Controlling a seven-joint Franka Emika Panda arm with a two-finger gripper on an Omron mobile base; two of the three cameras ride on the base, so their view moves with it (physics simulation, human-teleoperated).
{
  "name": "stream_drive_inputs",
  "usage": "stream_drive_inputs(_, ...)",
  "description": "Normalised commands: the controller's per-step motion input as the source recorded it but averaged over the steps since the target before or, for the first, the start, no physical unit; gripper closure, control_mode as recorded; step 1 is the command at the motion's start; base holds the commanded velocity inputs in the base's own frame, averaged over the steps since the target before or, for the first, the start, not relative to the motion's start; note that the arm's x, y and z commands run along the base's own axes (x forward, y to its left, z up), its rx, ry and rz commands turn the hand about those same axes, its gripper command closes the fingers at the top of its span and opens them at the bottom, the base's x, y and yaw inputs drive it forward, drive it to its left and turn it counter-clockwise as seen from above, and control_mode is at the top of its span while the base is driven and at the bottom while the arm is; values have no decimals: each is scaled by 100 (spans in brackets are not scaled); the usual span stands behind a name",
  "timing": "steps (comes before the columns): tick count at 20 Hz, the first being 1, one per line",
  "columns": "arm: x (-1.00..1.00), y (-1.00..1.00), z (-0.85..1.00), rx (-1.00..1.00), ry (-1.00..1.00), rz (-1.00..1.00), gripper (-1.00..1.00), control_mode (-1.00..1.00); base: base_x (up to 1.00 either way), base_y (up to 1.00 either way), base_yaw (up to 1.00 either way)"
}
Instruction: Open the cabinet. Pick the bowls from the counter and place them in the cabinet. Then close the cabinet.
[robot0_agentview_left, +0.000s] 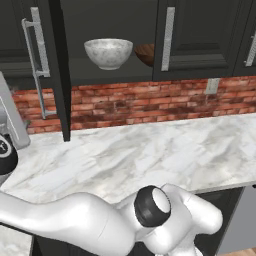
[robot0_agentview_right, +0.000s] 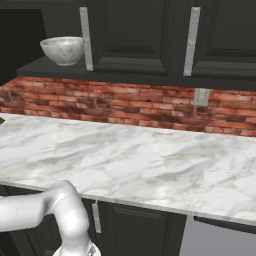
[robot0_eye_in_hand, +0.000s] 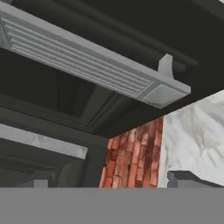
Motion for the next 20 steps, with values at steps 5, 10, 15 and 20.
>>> stream_drive_inputs(5,34,-19,-21,0,-8,0,-100,-100,0,0,0)
stream_drive_inputs(10,32,-14,-33,0,-12,5,-100,-100,0,0,0)
stream_drive_inputs(15,4,-44,-11,0,-19,8,-100,-100,0,0,0)
stream_drive_inputs(20,14,-53,0,0,-19,9,-100,-100,0,0,0)
